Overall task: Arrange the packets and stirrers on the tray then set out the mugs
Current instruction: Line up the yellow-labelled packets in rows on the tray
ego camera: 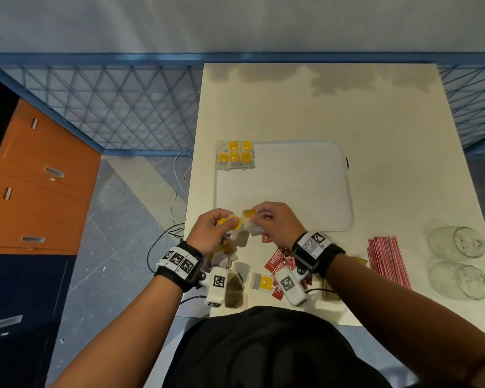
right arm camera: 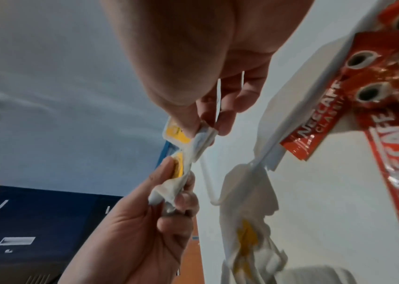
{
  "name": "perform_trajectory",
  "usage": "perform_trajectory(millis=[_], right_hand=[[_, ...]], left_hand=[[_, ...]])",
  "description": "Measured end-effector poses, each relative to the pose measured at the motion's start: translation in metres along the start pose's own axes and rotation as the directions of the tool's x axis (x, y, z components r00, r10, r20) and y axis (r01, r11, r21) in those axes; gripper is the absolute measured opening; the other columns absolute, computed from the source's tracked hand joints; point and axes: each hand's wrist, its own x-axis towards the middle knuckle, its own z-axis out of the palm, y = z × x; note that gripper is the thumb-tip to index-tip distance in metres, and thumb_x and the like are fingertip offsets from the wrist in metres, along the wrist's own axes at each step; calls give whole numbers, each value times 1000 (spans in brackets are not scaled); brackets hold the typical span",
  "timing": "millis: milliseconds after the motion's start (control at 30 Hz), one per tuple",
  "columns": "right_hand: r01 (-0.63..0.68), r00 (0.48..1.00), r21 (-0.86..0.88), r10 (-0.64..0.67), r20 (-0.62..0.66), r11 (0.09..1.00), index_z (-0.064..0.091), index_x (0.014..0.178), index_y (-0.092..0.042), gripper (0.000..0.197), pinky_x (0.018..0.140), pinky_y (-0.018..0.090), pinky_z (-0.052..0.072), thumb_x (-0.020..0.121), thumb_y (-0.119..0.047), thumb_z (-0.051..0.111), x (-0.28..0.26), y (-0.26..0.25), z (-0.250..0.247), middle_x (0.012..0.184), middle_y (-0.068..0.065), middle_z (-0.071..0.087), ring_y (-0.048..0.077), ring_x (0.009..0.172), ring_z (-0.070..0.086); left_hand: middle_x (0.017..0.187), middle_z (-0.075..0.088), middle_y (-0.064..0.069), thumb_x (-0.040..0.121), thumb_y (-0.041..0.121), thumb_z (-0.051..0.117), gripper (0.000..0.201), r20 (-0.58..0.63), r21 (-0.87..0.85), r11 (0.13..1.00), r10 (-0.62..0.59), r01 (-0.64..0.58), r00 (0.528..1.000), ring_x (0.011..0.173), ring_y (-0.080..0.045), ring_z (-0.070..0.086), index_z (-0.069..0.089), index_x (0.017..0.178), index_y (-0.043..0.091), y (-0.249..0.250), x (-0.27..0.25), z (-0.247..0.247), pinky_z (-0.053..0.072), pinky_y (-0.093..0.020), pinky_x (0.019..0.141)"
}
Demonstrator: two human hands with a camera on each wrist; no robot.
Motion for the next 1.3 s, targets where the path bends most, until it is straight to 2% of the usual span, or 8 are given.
perform_trajectory(millis=[100, 200, 500, 633, 833, 967, 1100, 1300], right_hand=[[6, 999, -7, -7, -42, 1000, 76, 102, -22, 10, 86, 41, 59, 92, -23, 72, 23, -5, -5, 94, -2, 75, 18, 91, 71], [-13, 997, -16, 11, -74, 1000, 76, 108, -18, 17, 90, 42, 58, 93, -25, 72, 49, -7, -9, 100, 0, 75, 17, 94, 71], [-46, 985, -168, 16, -173, 985, 71, 82, -31, 12, 84, 38, 58, 92, -35, 67, 117, -15, -14, 82, -11, 73, 15, 84, 69], [-78, 981, -211, 37, -192, 974, 69, 80, -30, 14, 82, 39, 58, 94, -31, 66, 133, -13, -11, 82, -7, 72, 20, 84, 69], [-89, 980, -260, 38, -197, 961, 74, 87, -21, 16, 82, 43, 58, 94, -33, 66, 149, -6, -5, 84, -4, 72, 22, 83, 67], [-80, 977, -269, 21, -212, 960, 74, 101, -22, 15, 88, 43, 56, 95, -33, 66, 151, -5, -2, 102, -2, 73, 20, 93, 67], [-89, 976, -271, 30, -215, 958, 62, 91, -31, 6, 84, 43, 56, 94, -34, 67, 151, -5, -1, 97, -5, 67, 20, 89, 65], [-128, 964, -278, 54, -259, 952, 40, 77, -29, 34, 70, 41, 53, 92, -42, 68, 148, -14, -3, 78, -7, 56, 22, 72, 58]], left_hand=[[78, 67, -5, 92, 12, 71, 3, -14, -66, 998, -9, 8, 1000, 62, -18, 57, 69, 92, 10, 6, 16, -3, 52, -27, 55], [84, 68, -7, 92, 4, 68, 6, -11, -94, 995, -31, 30, 999, 67, -18, 61, 69, 96, 8, 15, 29, -5, 56, -27, 59], [97, 70, -7, 90, -1, 68, 21, -52, -25, 1000, -19, 18, 998, 82, -16, 67, 68, 96, 19, 31, 65, -13, 57, -24, 63], [98, 70, -7, 89, 1, 69, 20, -85, -1, 1000, -20, 20, 996, 81, -16, 66, 68, 97, 19, 33, 79, -14, 56, -22, 62], [97, 70, -8, 89, 1, 70, 19, -81, -20, 999, -29, 28, 996, 80, -16, 66, 68, 100, 17, 33, 91, -9, 56, -22, 62], [100, 71, -11, 88, -1, 71, 19, -85, -49, 998, -43, 39, 995, 84, -21, 69, 68, 98, 15, 31, 97, -8, 57, -23, 63], [102, 70, -15, 85, -2, 74, 20, -101, -95, 994, -62, 53, 993, 85, -25, 70, 66, 96, 14, 32, 99, -8, 58, -25, 62], [100, 69, -18, 86, -1, 74, 18, -118, -135, 988, -90, 73, 989, 83, -26, 72, 65, 96, 11, 31, 100, -10, 61, -31, 68]])
